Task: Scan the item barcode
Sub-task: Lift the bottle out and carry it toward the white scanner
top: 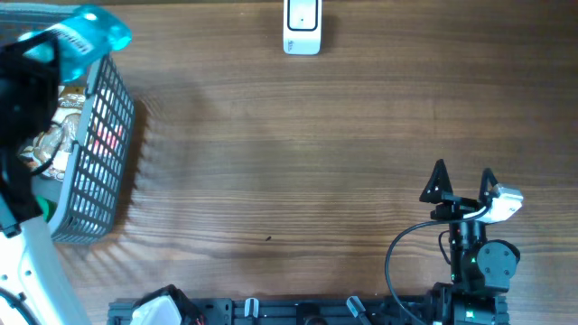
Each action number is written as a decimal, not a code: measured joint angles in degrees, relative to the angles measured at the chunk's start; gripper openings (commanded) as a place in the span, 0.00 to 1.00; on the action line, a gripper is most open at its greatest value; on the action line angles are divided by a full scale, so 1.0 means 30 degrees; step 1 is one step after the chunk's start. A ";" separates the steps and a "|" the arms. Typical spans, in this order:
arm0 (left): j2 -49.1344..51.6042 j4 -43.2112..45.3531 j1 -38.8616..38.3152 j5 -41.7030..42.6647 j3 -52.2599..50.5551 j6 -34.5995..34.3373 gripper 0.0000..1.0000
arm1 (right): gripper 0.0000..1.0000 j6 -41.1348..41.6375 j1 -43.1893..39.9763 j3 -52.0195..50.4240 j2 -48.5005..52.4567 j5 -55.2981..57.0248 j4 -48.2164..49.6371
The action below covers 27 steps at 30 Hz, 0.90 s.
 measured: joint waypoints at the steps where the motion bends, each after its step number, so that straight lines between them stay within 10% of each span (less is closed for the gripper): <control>1: 0.0000 -0.0015 -0.0758 -0.0240 0.0000 -0.0044 0.21 | 1.00 0.0000 0.0000 0.0000 0.0000 0.0000 0.0000; 27: 0.8714 -0.1843 -1.1409 -0.5938 0.0000 -0.0364 0.19 | 1.00 0.0000 0.0000 0.0000 0.0000 0.0000 0.0000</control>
